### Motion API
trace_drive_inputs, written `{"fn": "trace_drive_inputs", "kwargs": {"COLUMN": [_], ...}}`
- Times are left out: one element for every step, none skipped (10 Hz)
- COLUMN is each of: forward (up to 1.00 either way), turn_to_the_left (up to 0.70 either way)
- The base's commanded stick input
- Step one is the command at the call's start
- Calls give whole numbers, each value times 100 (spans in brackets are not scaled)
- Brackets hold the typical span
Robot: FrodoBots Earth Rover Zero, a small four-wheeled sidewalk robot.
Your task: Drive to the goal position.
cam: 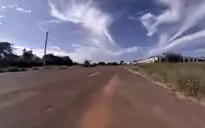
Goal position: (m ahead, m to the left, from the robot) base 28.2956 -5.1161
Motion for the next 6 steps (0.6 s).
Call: {"fn": "trace_drive_inputs", "kwargs": {"forward": [85, 85, 85, 85, 85, 85], "turn_to_the_left": [0, 0, 0, 0, 0, 0]}}
